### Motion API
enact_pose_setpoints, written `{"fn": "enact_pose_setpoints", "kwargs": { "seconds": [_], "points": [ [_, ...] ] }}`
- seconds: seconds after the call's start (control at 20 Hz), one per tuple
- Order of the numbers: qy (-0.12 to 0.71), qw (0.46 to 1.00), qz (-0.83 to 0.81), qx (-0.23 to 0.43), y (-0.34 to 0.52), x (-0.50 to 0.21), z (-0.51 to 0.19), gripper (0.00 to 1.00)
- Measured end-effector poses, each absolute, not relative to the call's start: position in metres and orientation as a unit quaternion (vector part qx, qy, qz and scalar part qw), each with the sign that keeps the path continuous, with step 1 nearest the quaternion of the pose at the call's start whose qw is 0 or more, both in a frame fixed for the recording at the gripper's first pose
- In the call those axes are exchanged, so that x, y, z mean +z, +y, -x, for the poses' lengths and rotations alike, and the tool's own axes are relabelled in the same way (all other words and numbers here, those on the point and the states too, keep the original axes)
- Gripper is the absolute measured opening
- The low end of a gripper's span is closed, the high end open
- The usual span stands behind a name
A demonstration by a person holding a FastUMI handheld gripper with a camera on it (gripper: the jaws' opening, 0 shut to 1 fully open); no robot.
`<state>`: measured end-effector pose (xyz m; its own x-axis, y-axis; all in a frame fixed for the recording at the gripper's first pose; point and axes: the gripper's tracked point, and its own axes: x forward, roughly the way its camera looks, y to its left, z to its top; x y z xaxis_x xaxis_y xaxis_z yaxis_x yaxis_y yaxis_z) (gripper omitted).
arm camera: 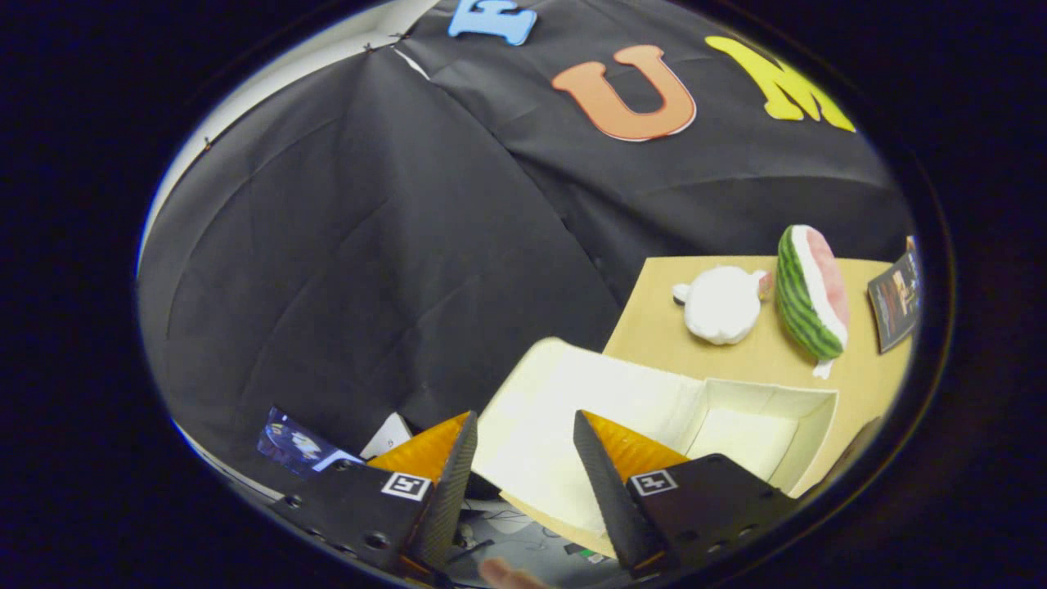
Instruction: Open the storage box then place both shoes into the box .Put the left shoe in first, then the right shoe, with the right side of both shoes facing outward in a uniform manner.
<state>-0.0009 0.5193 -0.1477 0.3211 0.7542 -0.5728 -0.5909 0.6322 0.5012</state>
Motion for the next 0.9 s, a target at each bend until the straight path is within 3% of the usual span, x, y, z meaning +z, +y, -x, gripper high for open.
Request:
{"fn": "enact_pose_setpoints", "kwargs": {
  "seconds": [0.1,0.45,0.9],
  "points": [
    [0.384,0.829,-0.068,0.400,0.495,-0.150,-0.008,0.90],
    [0.387,0.855,-0.053,0.340,0.364,-0.178,-0.033,0.94],
    [0.465,0.854,-0.053,0.230,0.156,-0.291,-0.049,0.96]
  ]
}}
